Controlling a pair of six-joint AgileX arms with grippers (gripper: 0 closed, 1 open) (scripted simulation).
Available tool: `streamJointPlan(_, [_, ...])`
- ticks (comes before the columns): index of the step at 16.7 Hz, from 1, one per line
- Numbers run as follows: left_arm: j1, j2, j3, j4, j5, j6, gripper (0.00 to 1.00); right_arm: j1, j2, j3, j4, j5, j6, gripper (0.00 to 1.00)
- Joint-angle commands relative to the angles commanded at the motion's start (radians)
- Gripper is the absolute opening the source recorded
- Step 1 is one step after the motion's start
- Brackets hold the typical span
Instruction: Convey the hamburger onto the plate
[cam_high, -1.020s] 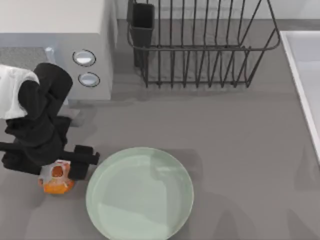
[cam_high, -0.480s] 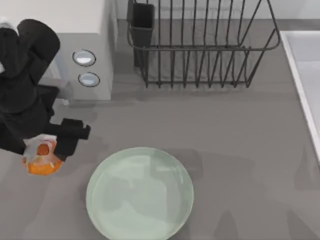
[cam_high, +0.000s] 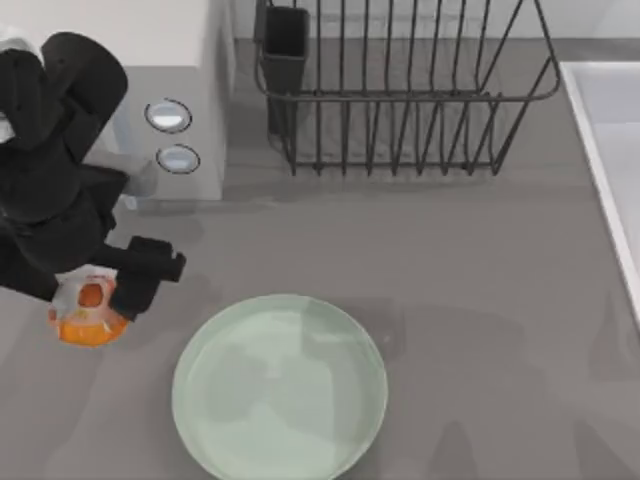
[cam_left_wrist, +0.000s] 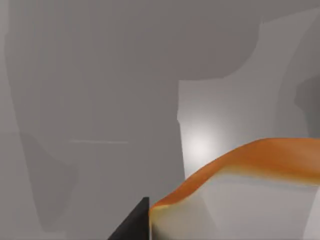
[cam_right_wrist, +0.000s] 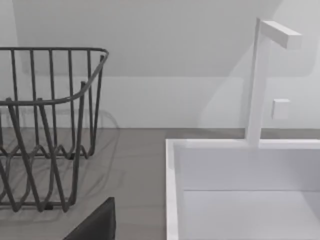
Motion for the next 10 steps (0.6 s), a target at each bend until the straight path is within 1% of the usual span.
streamJointPlan(2, [-0.026,0.022,0.021,-0.009,0.001,0.093,0.0,0.0,0.0,0.0,0.0,0.0,0.0,1.0])
streamJointPlan(5, [-0.075,0.066,0.06,-0.027,0.004,0.312,0.0,0.0,0.0,0.0,0.0,0.0,0.0,1.0])
streamJointPlan(7, [-0.114,0.098,0.083,-0.04,0.006,0.511,0.0,0.0,0.0,0.0,0.0,0.0,0.0,1.0])
streamJointPlan(10, [-0.176,0.141,0.105,-0.055,0.012,0.871,0.0,0.0,0.0,0.0,0.0,0.0,0.0,1.0])
